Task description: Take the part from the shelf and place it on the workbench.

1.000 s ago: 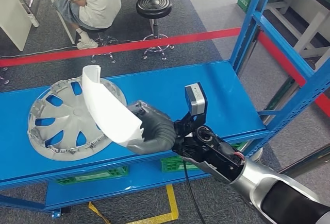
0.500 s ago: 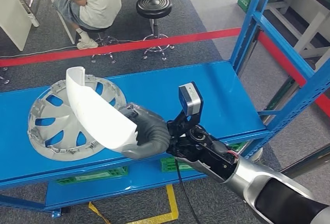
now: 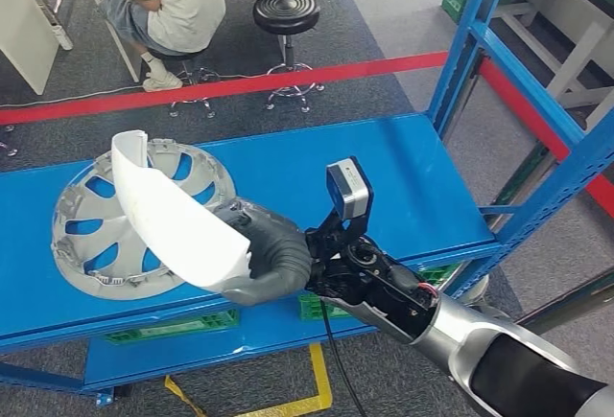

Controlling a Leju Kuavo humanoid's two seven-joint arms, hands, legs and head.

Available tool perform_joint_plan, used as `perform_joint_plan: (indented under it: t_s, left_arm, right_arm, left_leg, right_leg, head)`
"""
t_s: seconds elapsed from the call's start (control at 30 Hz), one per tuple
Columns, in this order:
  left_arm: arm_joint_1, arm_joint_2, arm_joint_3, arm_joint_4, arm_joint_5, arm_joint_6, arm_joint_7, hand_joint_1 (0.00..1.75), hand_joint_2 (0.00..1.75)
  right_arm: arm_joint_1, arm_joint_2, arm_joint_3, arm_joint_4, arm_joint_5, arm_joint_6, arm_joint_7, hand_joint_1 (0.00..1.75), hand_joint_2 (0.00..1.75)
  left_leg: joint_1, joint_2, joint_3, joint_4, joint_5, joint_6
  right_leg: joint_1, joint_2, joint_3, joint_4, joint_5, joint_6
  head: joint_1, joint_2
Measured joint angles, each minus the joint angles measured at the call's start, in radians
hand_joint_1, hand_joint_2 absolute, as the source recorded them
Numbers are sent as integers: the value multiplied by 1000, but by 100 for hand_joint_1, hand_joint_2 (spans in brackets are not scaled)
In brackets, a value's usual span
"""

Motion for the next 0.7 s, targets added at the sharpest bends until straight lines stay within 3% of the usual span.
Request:
perform_joint_plan:
  t_s: [0.7]
  left_arm:
    - [-2,0,0,0,8,-1,-4,0,175]
  right_arm:
    - [11,21,10,2,-1,10,12,166,175]
  left_leg:
    - [-8,-1,-2,4,-3,4]
  right_leg:
    - [-7,0,0,-1,0,2]
  head:
    - [0,0]
